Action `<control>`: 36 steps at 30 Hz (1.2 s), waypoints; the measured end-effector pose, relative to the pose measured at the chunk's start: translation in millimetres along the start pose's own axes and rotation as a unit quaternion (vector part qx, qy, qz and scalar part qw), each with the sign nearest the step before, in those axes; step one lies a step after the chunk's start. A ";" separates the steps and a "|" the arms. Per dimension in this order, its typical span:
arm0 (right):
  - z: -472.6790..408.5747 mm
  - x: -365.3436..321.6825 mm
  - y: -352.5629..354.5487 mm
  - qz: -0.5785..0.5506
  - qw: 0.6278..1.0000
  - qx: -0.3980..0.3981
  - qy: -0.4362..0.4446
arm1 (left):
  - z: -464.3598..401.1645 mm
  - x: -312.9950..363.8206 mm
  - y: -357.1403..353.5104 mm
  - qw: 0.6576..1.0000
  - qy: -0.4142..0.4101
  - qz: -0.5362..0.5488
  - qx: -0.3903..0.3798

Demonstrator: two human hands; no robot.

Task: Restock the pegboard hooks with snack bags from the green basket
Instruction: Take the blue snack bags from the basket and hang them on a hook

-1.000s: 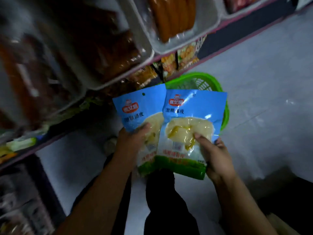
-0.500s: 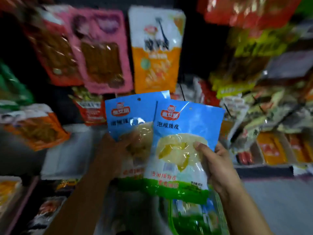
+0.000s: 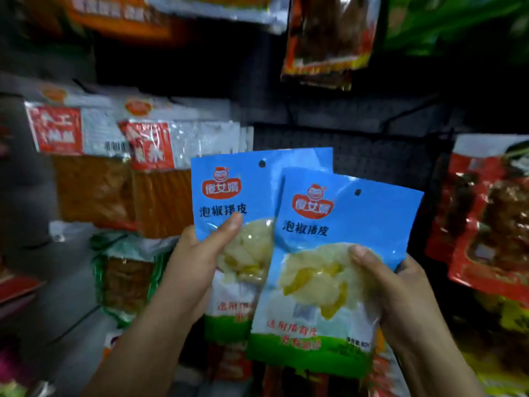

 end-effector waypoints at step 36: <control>-108.6 -19.1 -56.3 -0.082 0.991 -0.049 0.096 | -156.0 90.7 -95.1 0.943 -0.258 -0.208 -0.043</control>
Point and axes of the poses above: each hand's wrist, its own z-axis away from the middle knuckle, its own y-axis out of the back of the hand, x = y × z, the point moved 5 cm from there along -z, towards the middle knuckle, and after that the axes turned 9 degrees about x, right-handed, at the moved point
